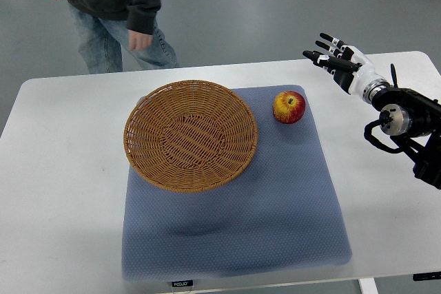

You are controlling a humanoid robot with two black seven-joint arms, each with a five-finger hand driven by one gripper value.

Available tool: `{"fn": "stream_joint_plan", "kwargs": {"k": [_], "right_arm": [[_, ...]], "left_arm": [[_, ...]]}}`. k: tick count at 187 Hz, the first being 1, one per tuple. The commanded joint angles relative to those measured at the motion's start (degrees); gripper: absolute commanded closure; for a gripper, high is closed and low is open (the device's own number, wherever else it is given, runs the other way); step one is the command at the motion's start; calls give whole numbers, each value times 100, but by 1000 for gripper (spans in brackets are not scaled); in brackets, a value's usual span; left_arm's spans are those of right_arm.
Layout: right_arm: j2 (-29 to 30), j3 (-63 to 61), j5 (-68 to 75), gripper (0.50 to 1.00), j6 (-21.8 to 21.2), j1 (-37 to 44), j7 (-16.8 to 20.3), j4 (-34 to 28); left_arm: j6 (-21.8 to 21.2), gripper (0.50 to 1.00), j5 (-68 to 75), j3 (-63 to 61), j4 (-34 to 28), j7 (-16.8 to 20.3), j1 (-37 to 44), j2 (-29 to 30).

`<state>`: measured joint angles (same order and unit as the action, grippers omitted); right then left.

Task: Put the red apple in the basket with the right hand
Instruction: 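Move the right hand toward the red-yellow apple beside the basket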

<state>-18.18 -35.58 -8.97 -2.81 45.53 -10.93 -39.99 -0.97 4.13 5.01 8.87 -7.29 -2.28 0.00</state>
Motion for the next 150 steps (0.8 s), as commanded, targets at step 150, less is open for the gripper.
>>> {"fn": "stream_joint_plan", "kwargs": {"k": [150], "right_arm": [[-124,113,-1195,576,-580,0,-23,0]], "left_arm": [[9,500,9,0,27,0,0,0]]}}
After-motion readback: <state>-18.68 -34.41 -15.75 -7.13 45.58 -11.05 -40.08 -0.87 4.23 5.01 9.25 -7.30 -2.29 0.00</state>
